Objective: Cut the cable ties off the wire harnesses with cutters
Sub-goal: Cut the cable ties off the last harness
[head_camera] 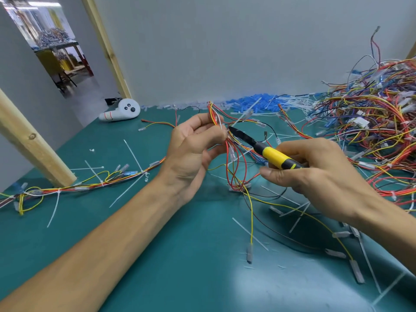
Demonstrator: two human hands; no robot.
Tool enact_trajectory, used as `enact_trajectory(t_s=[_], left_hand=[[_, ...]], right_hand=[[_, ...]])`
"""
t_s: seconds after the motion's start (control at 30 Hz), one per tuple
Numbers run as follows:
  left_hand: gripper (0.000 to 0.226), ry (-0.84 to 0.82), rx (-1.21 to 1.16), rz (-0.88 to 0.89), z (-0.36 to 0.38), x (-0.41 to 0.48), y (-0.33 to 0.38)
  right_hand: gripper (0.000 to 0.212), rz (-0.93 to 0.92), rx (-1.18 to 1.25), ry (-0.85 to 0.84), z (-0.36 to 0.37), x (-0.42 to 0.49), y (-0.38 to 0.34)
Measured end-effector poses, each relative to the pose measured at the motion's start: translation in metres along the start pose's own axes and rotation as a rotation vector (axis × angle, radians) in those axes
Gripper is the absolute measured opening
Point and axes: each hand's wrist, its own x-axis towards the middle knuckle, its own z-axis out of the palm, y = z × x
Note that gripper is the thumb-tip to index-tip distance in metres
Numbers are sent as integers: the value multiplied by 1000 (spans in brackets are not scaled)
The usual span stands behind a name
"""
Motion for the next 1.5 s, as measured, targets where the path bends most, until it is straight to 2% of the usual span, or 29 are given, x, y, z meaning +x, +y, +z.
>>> enact_trajectory(t_s=[0.1, 0.3, 0.6, 0.73, 0.87, 1.0, 1.17, 1.23, 1.3, 1.37, 1.5], left_hand=[[30, -49, -50, -20, -2, 1, 4], [34, -53, -89, 14, 0, 0, 0], [29, -93, -70, 32, -1, -1, 0], [35, -76, -47, 29, -2, 0, 1], [30, -81, -69, 0, -4, -1, 5], [30, -81, -82, -40, -7, 1, 9], [51, 18, -123, -84, -12, 3, 12], [50, 46, -119, -94, -14, 3, 13], [43, 98, 17, -76, -15, 6, 13], [41, 159, 267, -55, -17, 10, 12], [59, 190, 602, -194, -24, 13, 8]], right_hand=[[34, 13, 56, 15, 0, 2, 4], [30, -66, -82, 89, -1, 2, 9], [25, -76, -63, 32, -3, 2, 7], [44, -7, 65, -44, -3, 2, 7], [40, -21, 137, 97, -5, 4, 5], [37, -38, -24, 191, -14, 7, 10], [29, -26, -328, 121, -11, 5, 13], [32, -15, -418, 88, -9, 4, 14], [34, -5, -453, 65, -9, 4, 16], [34, 1, -462, 55, -11, 5, 17], [32, 18, -506, 47, -13, 6, 20]])
